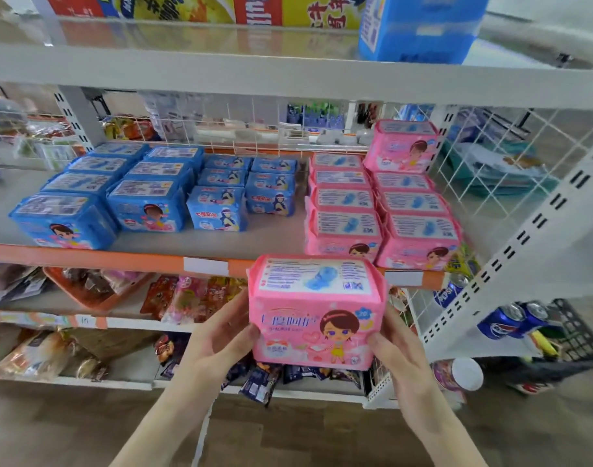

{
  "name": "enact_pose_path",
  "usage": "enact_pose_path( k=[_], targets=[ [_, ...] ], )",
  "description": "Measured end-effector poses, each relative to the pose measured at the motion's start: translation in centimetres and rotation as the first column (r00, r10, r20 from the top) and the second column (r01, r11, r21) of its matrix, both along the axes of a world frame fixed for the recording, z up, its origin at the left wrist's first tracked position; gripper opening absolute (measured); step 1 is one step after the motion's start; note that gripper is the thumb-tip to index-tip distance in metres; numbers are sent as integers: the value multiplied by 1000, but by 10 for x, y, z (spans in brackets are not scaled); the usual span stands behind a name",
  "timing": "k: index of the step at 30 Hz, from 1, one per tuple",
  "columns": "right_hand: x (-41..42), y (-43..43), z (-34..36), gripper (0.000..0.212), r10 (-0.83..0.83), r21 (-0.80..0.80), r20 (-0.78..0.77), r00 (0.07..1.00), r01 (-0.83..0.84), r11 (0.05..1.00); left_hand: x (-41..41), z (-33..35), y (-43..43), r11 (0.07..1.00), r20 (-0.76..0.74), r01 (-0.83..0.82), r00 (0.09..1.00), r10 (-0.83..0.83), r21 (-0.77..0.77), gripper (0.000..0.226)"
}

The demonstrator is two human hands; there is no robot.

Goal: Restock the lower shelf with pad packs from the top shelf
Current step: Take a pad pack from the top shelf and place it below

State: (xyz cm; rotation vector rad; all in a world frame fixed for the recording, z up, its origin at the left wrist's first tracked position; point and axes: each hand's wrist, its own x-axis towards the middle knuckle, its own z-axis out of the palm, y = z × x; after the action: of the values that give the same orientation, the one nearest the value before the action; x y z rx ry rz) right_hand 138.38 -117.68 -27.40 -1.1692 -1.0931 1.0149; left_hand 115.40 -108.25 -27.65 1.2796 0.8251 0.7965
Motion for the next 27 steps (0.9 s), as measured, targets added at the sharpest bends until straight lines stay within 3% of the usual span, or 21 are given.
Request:
enact_pose_path(
  k=[9,13,16,18,19,22,27],
  targets=[
    [15,8,-9,62,-86,17,-109,990,89,996,23,4,1,1000,-61,13,998,-12,11,103],
    [9,26,-9,62,-143,-8,-146,979,143,990,24,-1,27,998,-79,-10,997,15,68,89],
    [9,48,-5,58,-201,1,-104,974,203,979,29,-4,54,996,-7,-24,1000,24,86,78],
    [10,64,1,70,-237,25,-59,970,239,971,33,-3,72,995,33,-15,999,12,101,77],
    [11,71,3,65,-253,27,-23,967,254,967,35,-1,80,992,34,0,999,-4,124,77],
    [14,84,8,24,-238,35,60,969,236,971,41,3,103,978,0,61,998,-62,197,70],
    [13,123,14,29,-298,32,215,930,298,954,45,7,148,973,-22,91,996,-88,211,68]
  ],
)
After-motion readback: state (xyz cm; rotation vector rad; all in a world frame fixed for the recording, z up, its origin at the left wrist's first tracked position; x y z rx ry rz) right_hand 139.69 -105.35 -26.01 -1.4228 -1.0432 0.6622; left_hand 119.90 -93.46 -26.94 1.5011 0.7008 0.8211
